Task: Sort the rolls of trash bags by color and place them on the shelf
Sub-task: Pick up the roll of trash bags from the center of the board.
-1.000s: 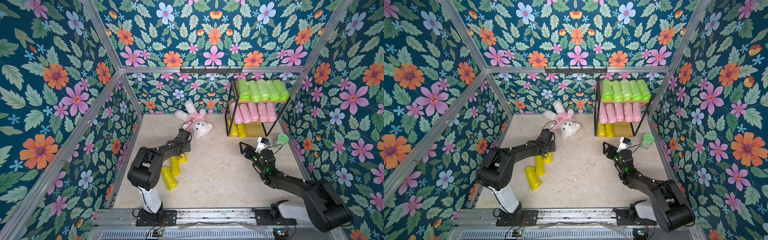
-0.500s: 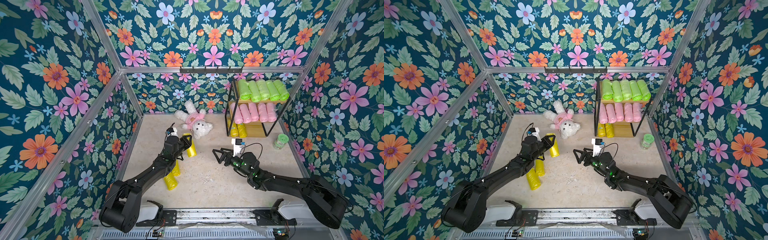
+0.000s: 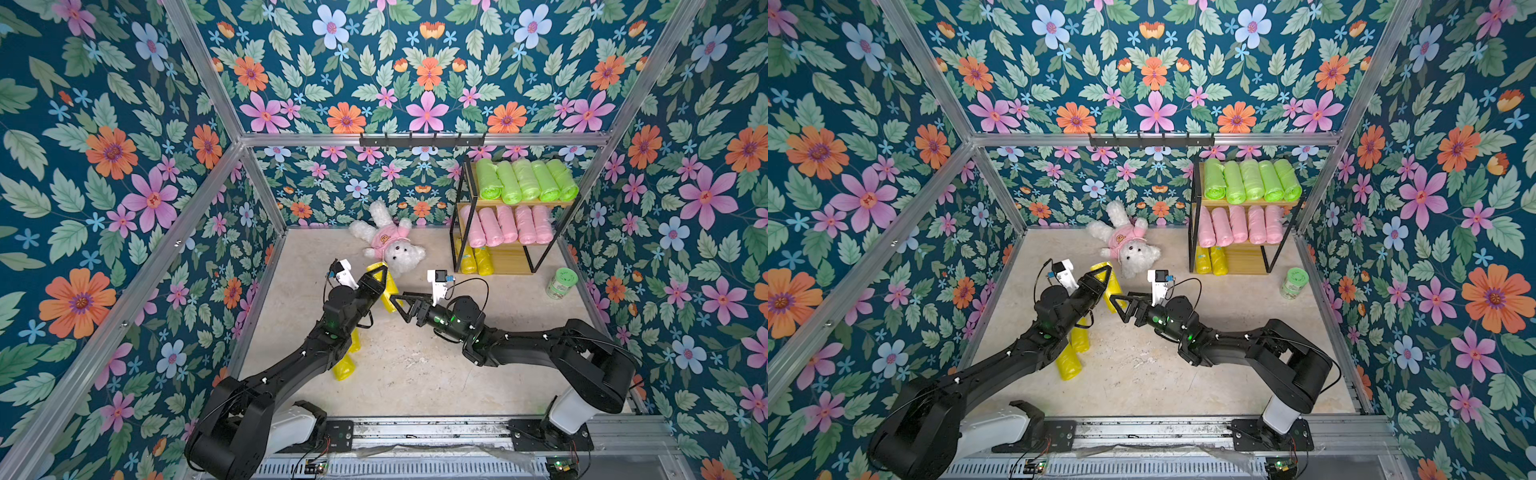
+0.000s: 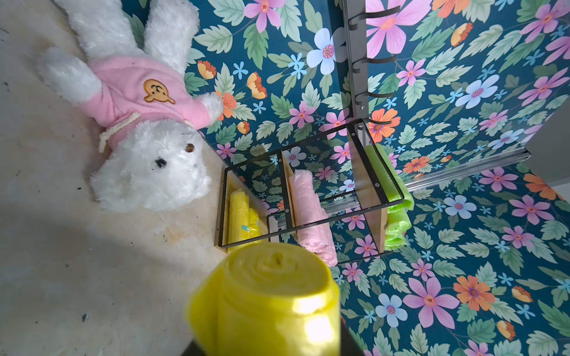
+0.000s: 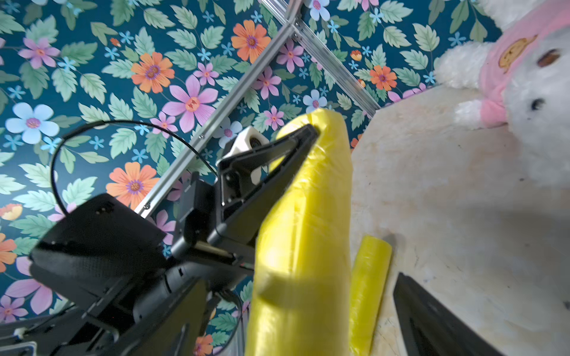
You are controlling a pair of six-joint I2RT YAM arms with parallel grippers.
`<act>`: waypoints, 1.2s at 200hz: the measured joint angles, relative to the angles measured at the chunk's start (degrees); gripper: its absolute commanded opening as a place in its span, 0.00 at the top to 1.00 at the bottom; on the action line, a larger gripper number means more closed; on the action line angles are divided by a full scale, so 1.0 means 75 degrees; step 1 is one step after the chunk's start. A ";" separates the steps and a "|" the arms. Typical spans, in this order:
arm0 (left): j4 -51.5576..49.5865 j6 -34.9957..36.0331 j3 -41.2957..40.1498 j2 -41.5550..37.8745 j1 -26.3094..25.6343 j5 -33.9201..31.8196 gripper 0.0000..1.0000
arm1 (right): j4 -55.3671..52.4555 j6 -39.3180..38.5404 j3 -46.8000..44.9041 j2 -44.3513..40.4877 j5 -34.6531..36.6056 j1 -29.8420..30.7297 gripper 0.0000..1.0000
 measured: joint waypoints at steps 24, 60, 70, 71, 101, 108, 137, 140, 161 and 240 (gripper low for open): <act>0.0181 -0.0111 -0.0061 -0.0003 -0.0128 -0.0117 0.62 | 0.0029 0.0134 0.0119 0.0268 -0.0122 0.0035 0.10; 0.0405 -0.0111 -0.0105 -0.0003 -0.0248 -0.0274 0.62 | 0.0256 0.0423 0.0169 0.0498 -0.0259 0.0047 0.27; 0.0425 -0.0111 -0.0134 -0.0003 -0.0251 -0.0289 0.62 | 0.0335 0.0455 0.0154 0.0498 -0.0315 0.0052 0.35; 0.0428 -0.0111 -0.0137 -0.0003 -0.0251 -0.0291 0.62 | 0.0344 0.0455 0.0152 0.0498 -0.0318 0.0052 0.36; 0.0460 -0.0111 -0.0195 -0.0003 -0.0268 -0.0350 0.58 | 0.0548 0.0568 0.0050 0.0455 -0.0335 0.0067 0.49; 0.0458 -0.0114 -0.0201 -0.0003 -0.0280 -0.0358 0.57 | 0.0536 0.0565 0.0026 0.0431 -0.0323 0.0064 0.51; 0.0510 -0.0114 -0.0268 -0.0041 -0.0283 -0.0364 0.49 | 0.0420 0.0510 -0.0085 0.0259 -0.0219 0.0064 0.58; 0.0510 -0.0114 -0.0274 -0.0050 -0.0283 -0.0367 0.48 | 0.0405 0.0490 -0.0096 0.0242 -0.0204 0.0064 0.58; 0.0507 -0.0076 -0.0300 -0.0111 -0.0274 -0.0507 0.38 | 0.0192 0.0370 -0.0154 0.0099 -0.0082 0.0026 0.59; -0.0580 0.1209 0.0032 -0.0414 0.0009 -0.0653 0.15 | -0.0157 -0.0006 -0.1597 -0.0688 -0.0003 -0.0918 0.60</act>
